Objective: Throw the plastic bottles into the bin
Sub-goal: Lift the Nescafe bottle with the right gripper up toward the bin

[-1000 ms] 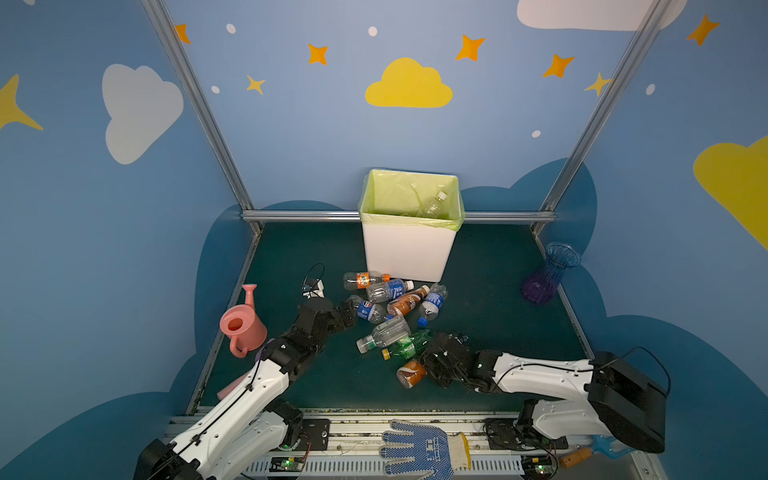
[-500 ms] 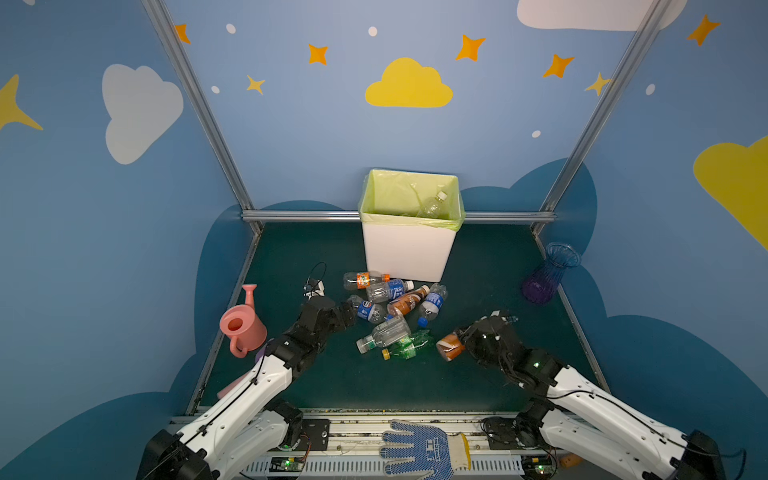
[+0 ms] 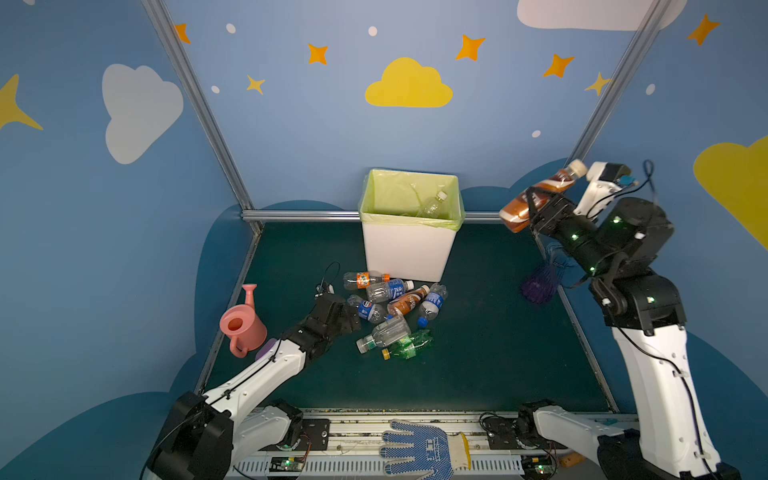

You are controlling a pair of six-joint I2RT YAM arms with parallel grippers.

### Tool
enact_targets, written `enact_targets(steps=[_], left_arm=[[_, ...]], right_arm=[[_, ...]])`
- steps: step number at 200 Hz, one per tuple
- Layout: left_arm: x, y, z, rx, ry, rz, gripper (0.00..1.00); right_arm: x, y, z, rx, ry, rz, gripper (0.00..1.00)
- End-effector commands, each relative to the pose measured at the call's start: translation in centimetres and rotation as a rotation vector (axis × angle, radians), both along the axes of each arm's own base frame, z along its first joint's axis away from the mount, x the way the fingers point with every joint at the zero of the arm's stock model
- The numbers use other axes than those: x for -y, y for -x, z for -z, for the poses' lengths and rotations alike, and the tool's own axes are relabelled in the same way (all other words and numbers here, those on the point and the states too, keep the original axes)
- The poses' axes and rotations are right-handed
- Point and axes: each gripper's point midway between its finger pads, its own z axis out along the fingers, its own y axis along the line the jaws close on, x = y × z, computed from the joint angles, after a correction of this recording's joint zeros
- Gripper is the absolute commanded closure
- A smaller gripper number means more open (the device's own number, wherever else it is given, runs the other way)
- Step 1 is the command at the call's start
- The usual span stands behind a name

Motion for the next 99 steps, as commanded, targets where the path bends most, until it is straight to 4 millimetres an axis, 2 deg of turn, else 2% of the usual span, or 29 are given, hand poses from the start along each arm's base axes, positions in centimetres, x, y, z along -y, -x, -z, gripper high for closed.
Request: enact_targets(steps=[1, 16, 37, 49, 55, 58, 66, 73, 88, 99], left_arm=[[0.5, -0.5, -1.0, 0.012, 0.012, 0.018, 0.0], [0.9, -0.5, -1.1, 0.013, 0.021, 0.04, 0.0], [1.4, -0.4, -1.1, 0.009, 0.034, 0.069, 0.0], [1.6, -0.2, -1.0, 0.0, 0.033, 0.078, 0.0], [1.6, -0.1, -0.9, -0.007, 0.027, 0.082, 0.0], [1.6, -0.1, -1.0, -0.006, 0.026, 0.082, 0.0], [1.6, 0.1, -1.0, -0.007, 0.021, 0.089, 0.0], [1.7, 0.2, -1.2, -0.002, 0.016, 0.098, 0.0], [1.8, 0.5, -1.5, 0.012, 0.013, 0.116, 0.0], [2.1, 0.7, -1.8, 0.027, 0.008, 0.137, 0.0]], right_arm=[[-0.5, -1.2, -2.2, 0.103, 0.001, -0.015, 0.49], [-3.0, -3.9, -1.5, 0.084, -0.052, -0.11, 0.49], [-9.6, -9.3, 2.6, -0.044, -0.018, -0.268, 0.46], [-14.3, -12.4, 6.4, -0.159, 0.062, -0.372, 0.44], [-15.9, -13.1, 8.1, -0.229, 0.104, -0.409, 0.4], [-16.7, -13.8, 9.6, -0.276, 0.126, -0.427, 0.37], [-17.5, -14.3, 10.2, -0.322, 0.167, -0.45, 0.31], [-17.3, -14.6, 10.4, -0.349, 0.181, -0.444, 0.27], [-15.9, -14.2, 7.5, -0.287, 0.168, -0.402, 0.15], [-14.7, -13.3, 4.7, -0.197, 0.155, -0.35, 0.12]])
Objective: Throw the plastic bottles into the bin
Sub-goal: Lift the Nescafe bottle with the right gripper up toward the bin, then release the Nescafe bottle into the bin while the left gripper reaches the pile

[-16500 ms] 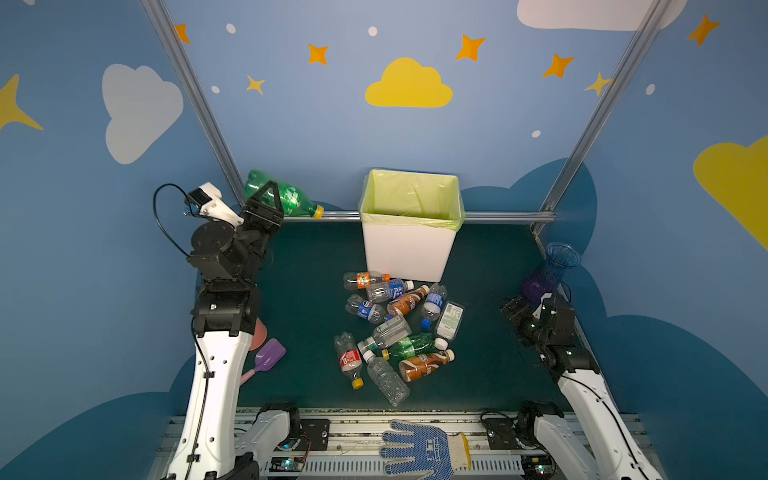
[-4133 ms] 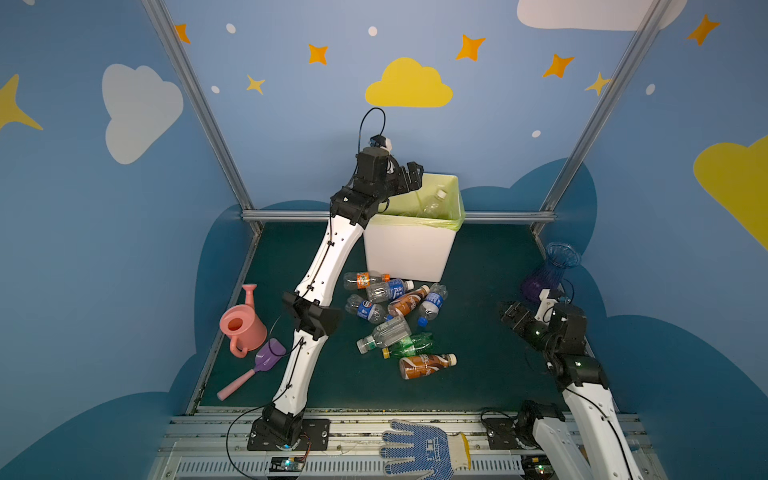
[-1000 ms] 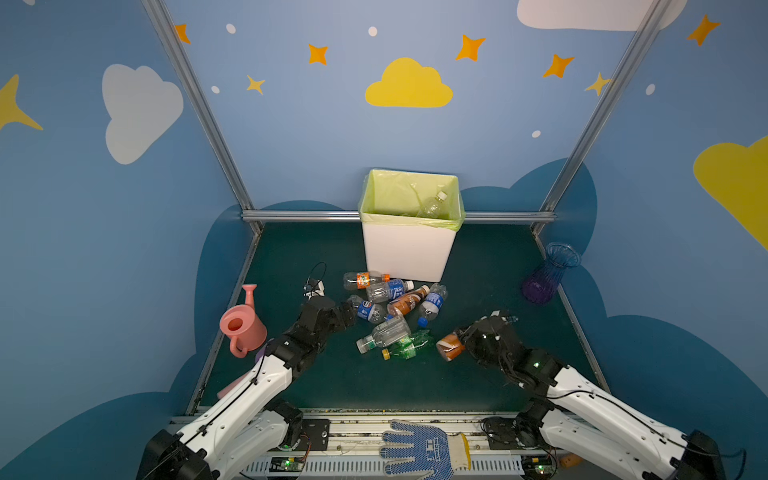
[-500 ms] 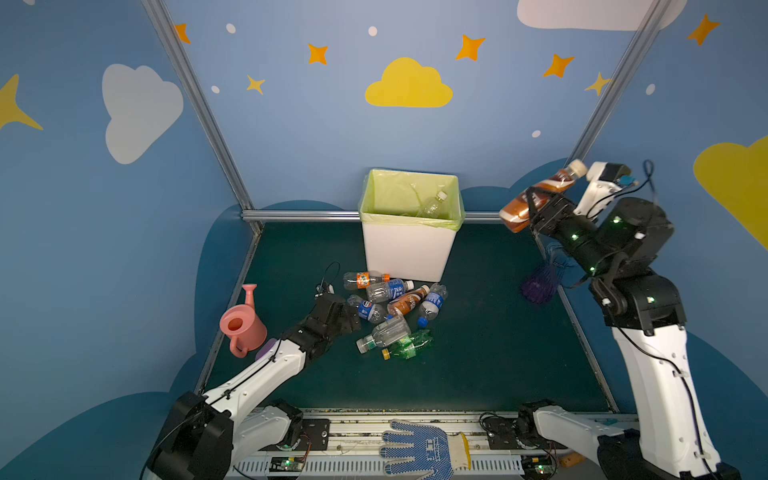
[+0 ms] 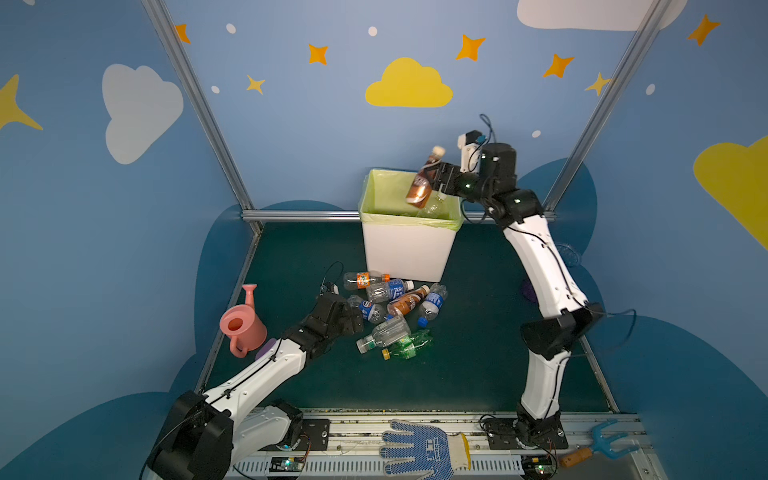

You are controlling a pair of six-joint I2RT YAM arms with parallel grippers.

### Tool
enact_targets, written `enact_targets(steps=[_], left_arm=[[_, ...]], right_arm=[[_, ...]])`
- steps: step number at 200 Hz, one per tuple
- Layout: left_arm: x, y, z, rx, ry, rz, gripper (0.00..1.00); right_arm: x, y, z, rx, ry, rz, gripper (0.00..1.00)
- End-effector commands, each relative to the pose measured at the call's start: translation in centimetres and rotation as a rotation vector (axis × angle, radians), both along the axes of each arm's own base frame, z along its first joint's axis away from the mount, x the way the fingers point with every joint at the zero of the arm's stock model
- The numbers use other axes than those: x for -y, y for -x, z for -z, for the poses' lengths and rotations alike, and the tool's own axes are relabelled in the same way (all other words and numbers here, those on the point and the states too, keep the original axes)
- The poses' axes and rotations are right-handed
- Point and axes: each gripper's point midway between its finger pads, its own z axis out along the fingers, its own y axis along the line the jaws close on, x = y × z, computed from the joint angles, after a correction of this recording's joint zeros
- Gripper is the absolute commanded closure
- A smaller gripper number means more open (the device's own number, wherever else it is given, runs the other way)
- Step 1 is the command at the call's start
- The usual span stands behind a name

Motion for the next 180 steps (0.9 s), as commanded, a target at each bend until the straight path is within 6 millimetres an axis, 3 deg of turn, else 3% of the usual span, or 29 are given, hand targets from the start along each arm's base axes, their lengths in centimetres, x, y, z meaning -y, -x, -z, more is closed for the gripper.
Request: enact_targets(steps=[1, 13, 25, 40, 67, 112, 180], left_arm=[[0.7, 0.2, -1.6, 0.041, -0.008, 0.052, 0.0], [1.0, 0.3, -2.1, 0.063, -0.013, 0.071, 0.0], [1.5, 0.4, -2.4, 0.079, -0.022, 0.096, 0.0], [2.4, 0.6, -2.7, 0.091, -0.038, 0.144, 0.0], [4.5, 1.3, -2.9, 0.096, -0.077, 0.258, 0.0], [7.7, 2.1, -2.0, 0.041, -0.131, 0.427, 0.0], [11.0, 3.1, -0.6, -0.034, -0.228, 0.613, 0.0]], right_arm=[[4.0, 5.8, -8.5, 0.152, -0.018, 0.039, 0.12], [5.3, 7.5, -11.1, 0.25, -0.056, 0.076, 0.08], [6.7, 9.3, -12.4, 0.301, -0.073, 0.106, 0.07], [8.2, 10.8, -12.9, 0.321, -0.069, 0.135, 0.06], [10.5, 12.1, -11.6, 0.322, -0.085, 0.181, 0.06], [14.5, 12.3, -4.3, 0.195, -0.087, 0.285, 0.05], [19.3, 14.4, 11.5, -0.118, -0.104, 0.396, 0.05]])
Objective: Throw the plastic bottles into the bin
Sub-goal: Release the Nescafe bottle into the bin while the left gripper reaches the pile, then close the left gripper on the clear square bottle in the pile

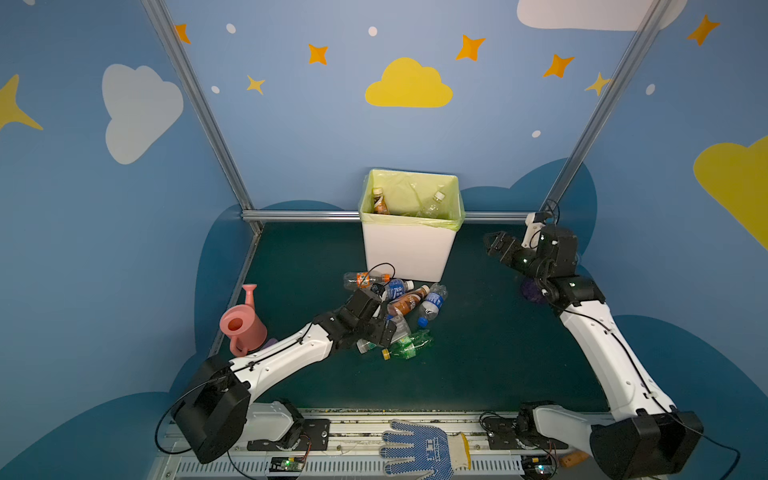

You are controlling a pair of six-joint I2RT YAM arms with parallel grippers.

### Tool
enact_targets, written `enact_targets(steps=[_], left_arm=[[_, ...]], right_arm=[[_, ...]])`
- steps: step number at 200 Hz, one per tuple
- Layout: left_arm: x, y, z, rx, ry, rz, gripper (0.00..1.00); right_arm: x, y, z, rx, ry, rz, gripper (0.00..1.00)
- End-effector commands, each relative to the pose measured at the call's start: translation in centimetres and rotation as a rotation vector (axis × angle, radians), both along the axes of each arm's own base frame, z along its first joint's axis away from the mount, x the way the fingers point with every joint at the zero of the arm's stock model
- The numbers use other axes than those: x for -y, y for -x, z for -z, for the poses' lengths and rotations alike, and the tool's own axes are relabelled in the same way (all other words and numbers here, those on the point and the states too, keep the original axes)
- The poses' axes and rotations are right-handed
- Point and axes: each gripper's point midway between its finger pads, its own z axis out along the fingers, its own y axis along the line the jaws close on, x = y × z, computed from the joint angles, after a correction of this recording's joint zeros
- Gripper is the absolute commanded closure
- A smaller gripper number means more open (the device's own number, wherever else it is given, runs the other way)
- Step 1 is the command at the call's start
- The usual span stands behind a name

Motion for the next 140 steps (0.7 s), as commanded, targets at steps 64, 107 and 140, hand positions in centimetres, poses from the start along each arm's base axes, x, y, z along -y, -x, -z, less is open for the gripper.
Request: enact_targets(steps=[64, 107, 140], left_arm=[[1.2, 1.0, 1.4, 0.053, -0.262, 0.117, 0.01], [1.2, -0.4, 1.5, 0.099, -0.308, 0.074, 0.04], [1.8, -0.4, 1.9, 0.116, -0.351, 0.101, 0.06]], right_arm=[[3.2, 5.7, 9.0, -0.116, -0.101, 0.101, 0.05], [4.0, 7.5, 12.6, -0.178, -0.116, 0.141, 0.05], [4.4, 8.1, 14.1, -0.204, -0.133, 0.16, 0.05]])
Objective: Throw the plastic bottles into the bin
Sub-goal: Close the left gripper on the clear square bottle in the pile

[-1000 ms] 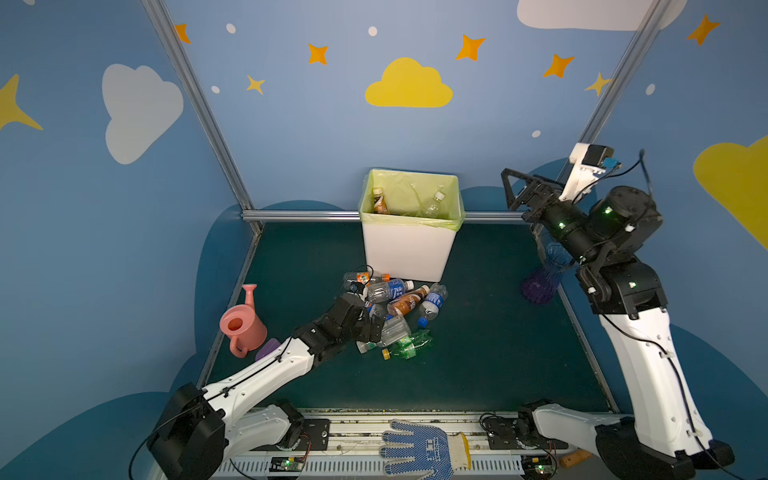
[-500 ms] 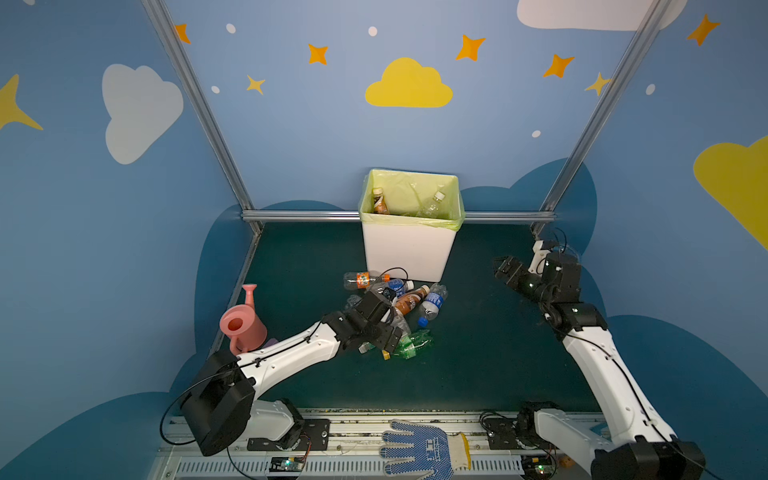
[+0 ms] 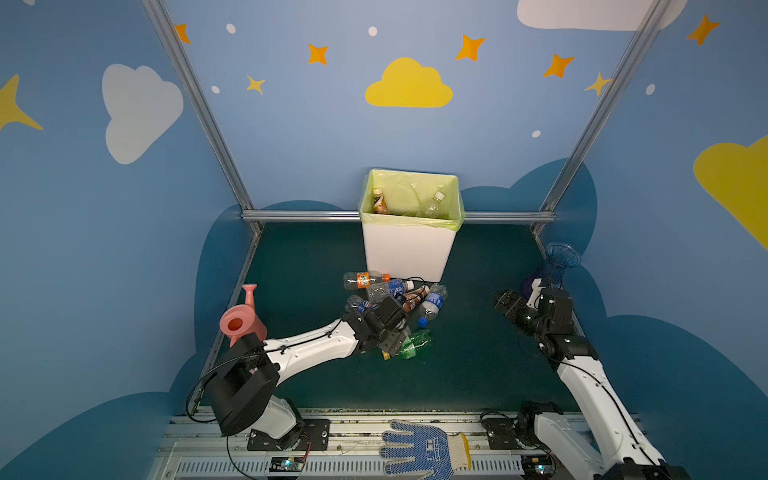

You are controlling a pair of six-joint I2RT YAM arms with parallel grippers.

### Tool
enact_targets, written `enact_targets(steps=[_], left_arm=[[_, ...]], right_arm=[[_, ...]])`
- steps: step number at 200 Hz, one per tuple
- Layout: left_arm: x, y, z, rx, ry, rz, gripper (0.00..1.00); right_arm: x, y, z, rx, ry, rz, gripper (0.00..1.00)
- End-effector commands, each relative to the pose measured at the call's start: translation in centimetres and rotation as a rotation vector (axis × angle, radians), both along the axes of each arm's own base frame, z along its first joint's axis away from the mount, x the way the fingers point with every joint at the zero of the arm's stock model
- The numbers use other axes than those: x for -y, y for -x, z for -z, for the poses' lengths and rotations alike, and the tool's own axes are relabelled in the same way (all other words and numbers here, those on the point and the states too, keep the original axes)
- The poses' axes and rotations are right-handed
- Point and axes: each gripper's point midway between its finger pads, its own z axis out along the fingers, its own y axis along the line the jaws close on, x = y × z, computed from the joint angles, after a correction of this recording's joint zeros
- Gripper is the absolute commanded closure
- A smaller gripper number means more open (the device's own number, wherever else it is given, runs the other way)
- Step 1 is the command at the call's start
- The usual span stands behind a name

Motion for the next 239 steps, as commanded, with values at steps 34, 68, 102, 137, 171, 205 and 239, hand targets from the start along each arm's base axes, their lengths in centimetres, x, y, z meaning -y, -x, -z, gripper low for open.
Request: enact_targets(steps=[34, 68, 102, 137, 171, 205, 239], left_arm=[[1.1, 0.1, 0.3, 0.052, -0.105, 0.059, 0.07], [1.0, -0.1, 1.1, 0.061, -0.172, 0.06, 0.11], [0.9, -0.8, 1.2, 0.119, -0.239, 0.038, 0.14], [1.0, -1.3, 1.7, 0.153, -0.32, 0.04, 0.15], [1.2, -1.5, 2.2, 0.177, -0.374, 0.043, 0.15], [1.5, -1.4, 2.4, 0.175, -0.374, 0.045, 0.21], [1.4, -1.2, 2.1, 0.171, -0.361, 0.045, 0.43]], right_arm=[[0.4, 0.4, 0.6, 0.008, -0.035, 0.026, 0.05], [0.6, 0.6, 0.8, 0.004, -0.045, 0.033, 0.05], [0.8, 0.5, 0.9, 0.0, -0.053, 0.038, 0.05], [0.9, 0.5, 1.0, -0.004, -0.066, 0.044, 0.05], [0.9, 0.5, 1.1, -0.005, -0.077, 0.045, 0.05], [1.1, 0.6, 1.2, -0.008, -0.087, 0.049, 0.05], [1.2, 0.6, 1.2, -0.006, -0.098, 0.055, 0.05]])
